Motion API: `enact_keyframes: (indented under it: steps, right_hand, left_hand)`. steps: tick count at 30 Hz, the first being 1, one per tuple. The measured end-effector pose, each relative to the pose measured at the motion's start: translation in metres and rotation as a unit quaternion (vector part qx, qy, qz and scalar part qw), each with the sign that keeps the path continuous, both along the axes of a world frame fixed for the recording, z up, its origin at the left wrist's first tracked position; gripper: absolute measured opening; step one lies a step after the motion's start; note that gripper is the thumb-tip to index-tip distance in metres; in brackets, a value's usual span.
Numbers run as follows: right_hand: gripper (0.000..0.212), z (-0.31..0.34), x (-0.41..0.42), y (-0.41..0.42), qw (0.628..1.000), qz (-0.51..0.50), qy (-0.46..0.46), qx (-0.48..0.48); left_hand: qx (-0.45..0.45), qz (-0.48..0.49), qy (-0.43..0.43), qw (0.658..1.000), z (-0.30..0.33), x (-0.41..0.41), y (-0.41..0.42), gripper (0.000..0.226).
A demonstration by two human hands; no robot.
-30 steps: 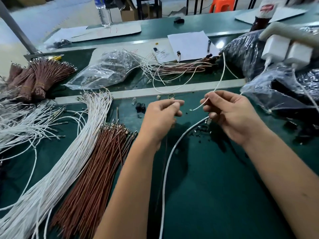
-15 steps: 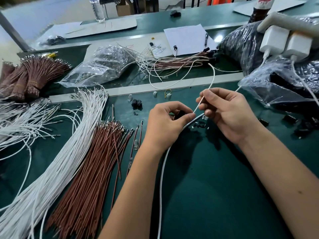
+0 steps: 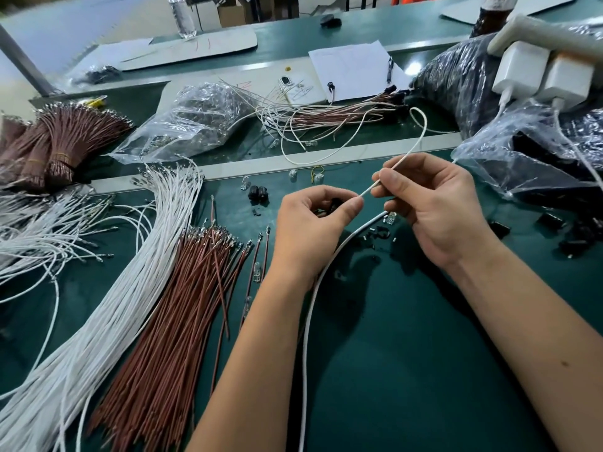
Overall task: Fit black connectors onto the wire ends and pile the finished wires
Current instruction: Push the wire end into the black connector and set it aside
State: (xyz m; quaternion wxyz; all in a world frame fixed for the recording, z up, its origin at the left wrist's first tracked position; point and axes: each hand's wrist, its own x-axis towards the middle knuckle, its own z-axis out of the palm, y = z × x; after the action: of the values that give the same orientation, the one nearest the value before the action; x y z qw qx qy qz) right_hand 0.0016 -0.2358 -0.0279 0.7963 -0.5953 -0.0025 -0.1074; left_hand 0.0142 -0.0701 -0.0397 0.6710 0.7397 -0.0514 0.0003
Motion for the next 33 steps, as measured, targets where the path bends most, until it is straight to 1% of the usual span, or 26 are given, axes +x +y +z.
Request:
enact_keyframes:
  steps: [2, 4, 6, 11, 14, 19, 27, 33]
  right_hand:
    - [0.018, 0.001, 0.001, -0.001, 1.0, -0.006, 0.006, 0.013]
    - [0.017, 0.001, 0.001, -0.002, 1.0, -0.007, 0.011, 0.028]
    - [0.015, 0.002, 0.001, -0.002, 0.999, -0.002, 0.014, 0.038]
    - [0.009, 0.003, 0.0, -0.004, 0.999, 0.014, 0.011, 0.042]
    - [0.007, 0.004, 0.0, -0.006, 0.999, 0.022, -0.003, 0.041]
    - [0.003, 0.006, -0.001, -0.006, 0.998, 0.027, -0.033, 0.055]
    - [0.004, 0.01, -0.004, -0.005, 0.992, 0.058, -0.07, 0.083]
    - [0.005, 0.011, -0.005, -0.005, 0.992, 0.066, -0.077, 0.081]
  left_hand:
    - [-0.014, -0.039, 0.037, 0.998, 0.001, 0.0, 0.004, 0.013]
    - [-0.017, -0.066, 0.055, 0.996, 0.002, 0.0, 0.007, 0.024]
    - [-0.017, -0.076, 0.05, 0.996, 0.004, -0.002, 0.008, 0.03]
    - [-0.059, -0.115, 0.034, 0.991, 0.007, -0.003, 0.01, 0.051]
    - [-0.061, -0.116, 0.017, 0.991, 0.007, -0.003, 0.01, 0.048]
    - [-0.117, -0.128, -0.018, 0.985, 0.007, -0.003, 0.01, 0.037]
    - [-0.162, -0.127, -0.033, 0.978, 0.008, -0.002, 0.011, 0.039]
    - [-0.168, -0.123, -0.035, 0.977, 0.008, -0.002, 0.012, 0.041]
